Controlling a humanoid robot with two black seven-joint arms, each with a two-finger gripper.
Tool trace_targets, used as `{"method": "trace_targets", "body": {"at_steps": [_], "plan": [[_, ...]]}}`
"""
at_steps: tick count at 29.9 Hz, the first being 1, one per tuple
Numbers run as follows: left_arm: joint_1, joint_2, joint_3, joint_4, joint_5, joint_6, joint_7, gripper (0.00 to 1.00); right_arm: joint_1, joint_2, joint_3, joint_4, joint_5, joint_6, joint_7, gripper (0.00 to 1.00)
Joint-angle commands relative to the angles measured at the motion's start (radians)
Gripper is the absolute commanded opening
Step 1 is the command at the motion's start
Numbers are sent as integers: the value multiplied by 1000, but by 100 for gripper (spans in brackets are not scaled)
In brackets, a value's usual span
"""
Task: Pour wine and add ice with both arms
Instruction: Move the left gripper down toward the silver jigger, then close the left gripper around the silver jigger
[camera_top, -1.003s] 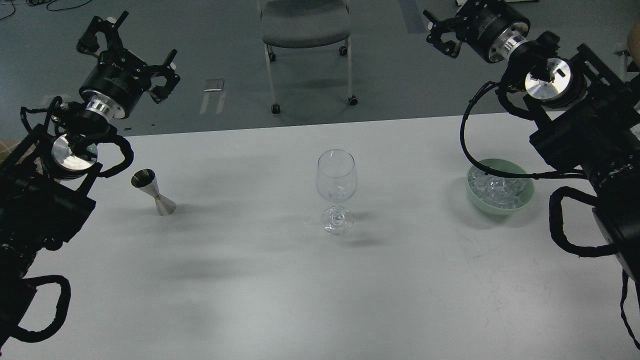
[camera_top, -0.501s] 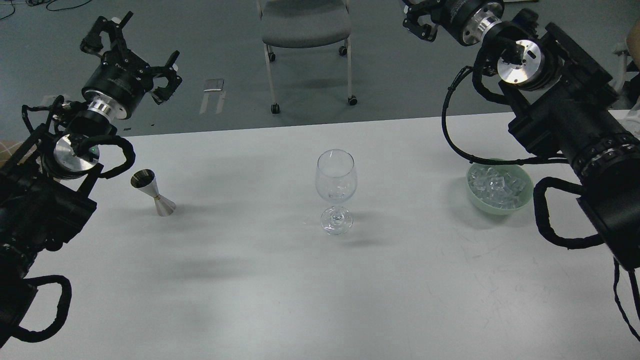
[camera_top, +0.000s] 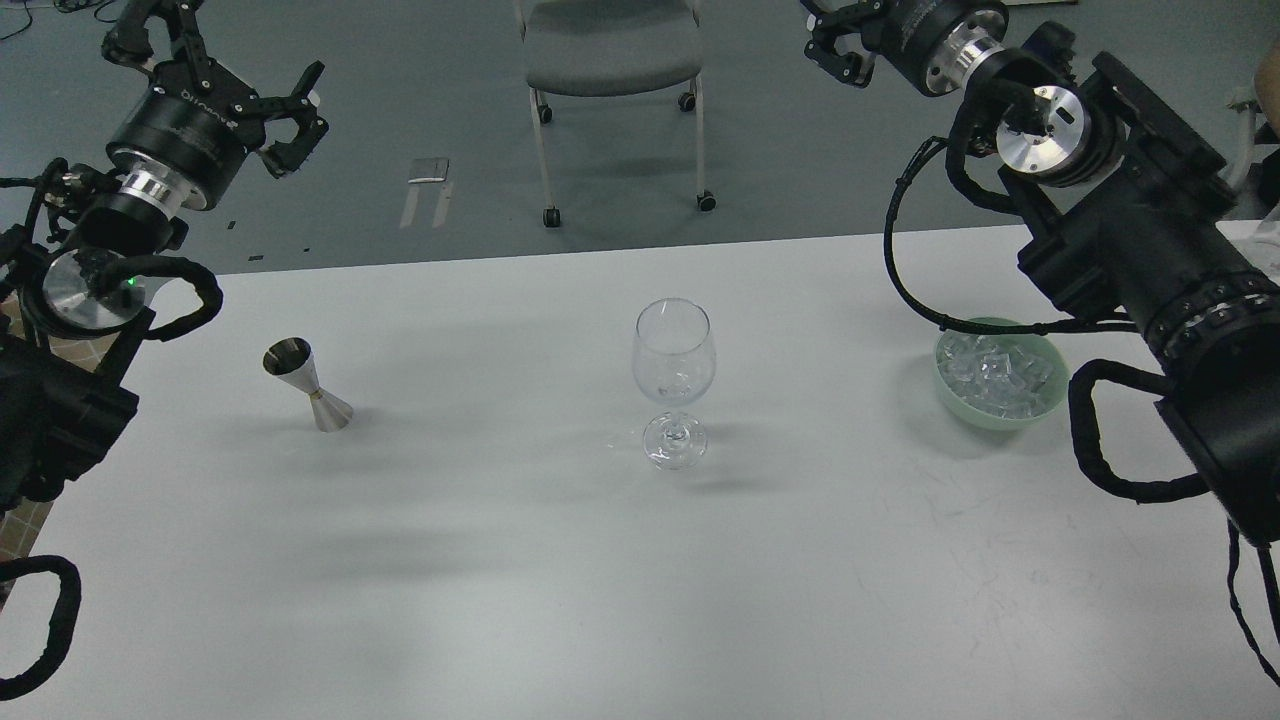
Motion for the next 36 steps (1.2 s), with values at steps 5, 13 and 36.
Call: {"method": "trace_targets", "body": {"at_steps": [5,13,36], "plan": [[139,133,-13,-215,-14,0,2,98,-22,-20,-1,0,0,2,0,100],[512,252,-216,-522,-64,7,10,98,-37,-29,-2,-2,0,2,0,100],[1045,93,-560,-724,-78,0,-3,98,-60,-40,-2,-2,-3,0,-2,100]]}}
